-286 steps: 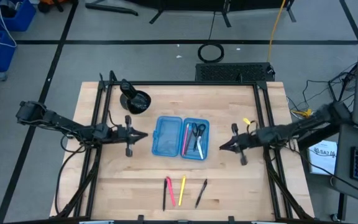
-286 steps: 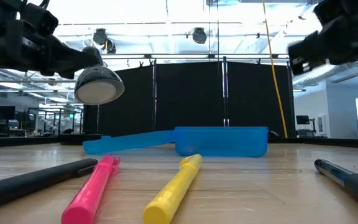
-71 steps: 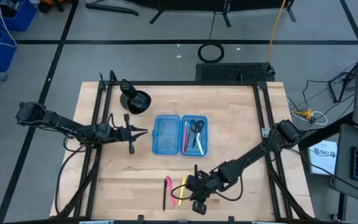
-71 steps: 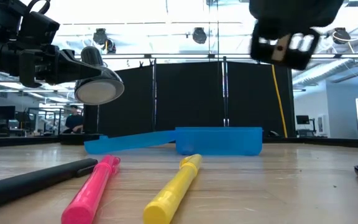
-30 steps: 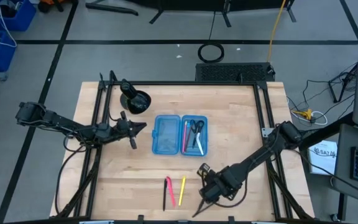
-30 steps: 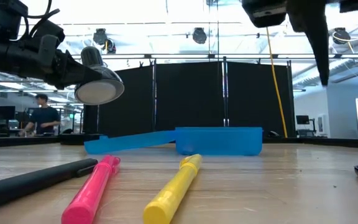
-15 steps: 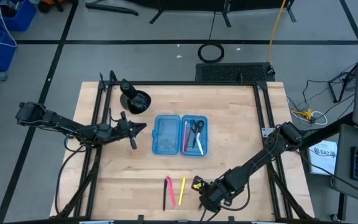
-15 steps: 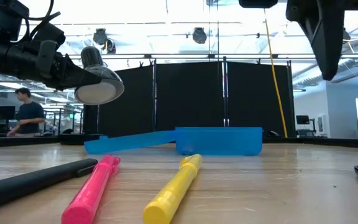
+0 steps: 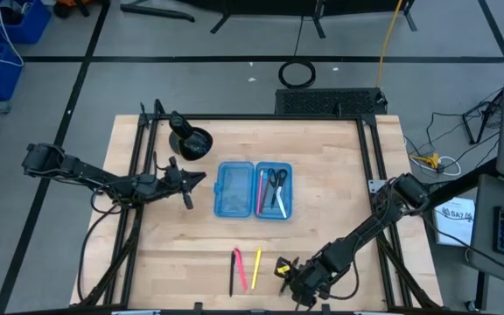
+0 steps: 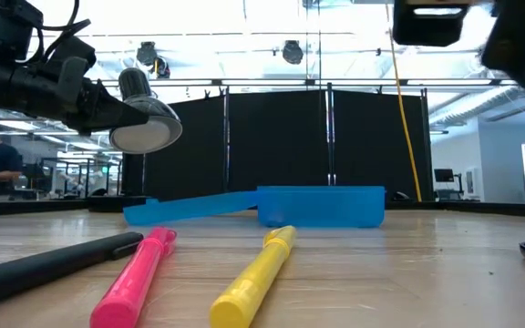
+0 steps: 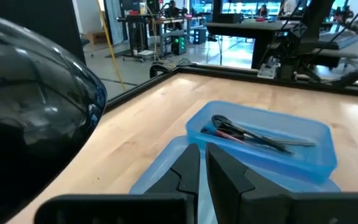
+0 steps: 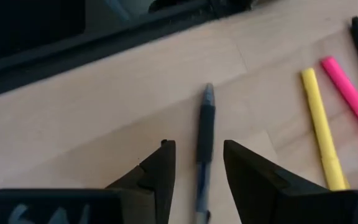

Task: Pick & place school supplies into a supply box
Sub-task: Put the right black pen into the supply box

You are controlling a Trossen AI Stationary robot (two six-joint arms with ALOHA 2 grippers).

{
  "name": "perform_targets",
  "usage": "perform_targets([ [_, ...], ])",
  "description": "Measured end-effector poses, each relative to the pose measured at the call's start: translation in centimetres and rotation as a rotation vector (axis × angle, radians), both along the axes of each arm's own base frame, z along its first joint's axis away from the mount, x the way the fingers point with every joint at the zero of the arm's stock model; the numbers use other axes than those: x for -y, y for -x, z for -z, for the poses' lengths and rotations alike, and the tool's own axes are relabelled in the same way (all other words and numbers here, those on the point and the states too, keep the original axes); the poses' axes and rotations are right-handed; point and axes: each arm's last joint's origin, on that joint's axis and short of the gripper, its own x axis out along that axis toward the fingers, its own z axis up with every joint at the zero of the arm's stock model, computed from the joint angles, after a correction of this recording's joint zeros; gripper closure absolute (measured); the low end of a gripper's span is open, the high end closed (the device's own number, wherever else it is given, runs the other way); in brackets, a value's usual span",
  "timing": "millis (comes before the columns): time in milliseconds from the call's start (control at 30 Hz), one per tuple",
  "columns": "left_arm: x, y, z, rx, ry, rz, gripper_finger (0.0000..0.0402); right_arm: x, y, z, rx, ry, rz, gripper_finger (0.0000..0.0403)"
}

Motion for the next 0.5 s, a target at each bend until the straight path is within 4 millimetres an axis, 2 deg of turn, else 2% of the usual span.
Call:
perform_targets([
  [133,0.0,0.0,0.0,0.013,0.032,-0.003,0.0371,-0.1,0.0,0.2,0.017,-0.026,0.020,0.0280],
  [500,0.0,0.0,0.1,0.008,0.043,-0.004,0.0371,1.2,-1.1,0.2,-0.017,-0.063,0.105,0.0284],
])
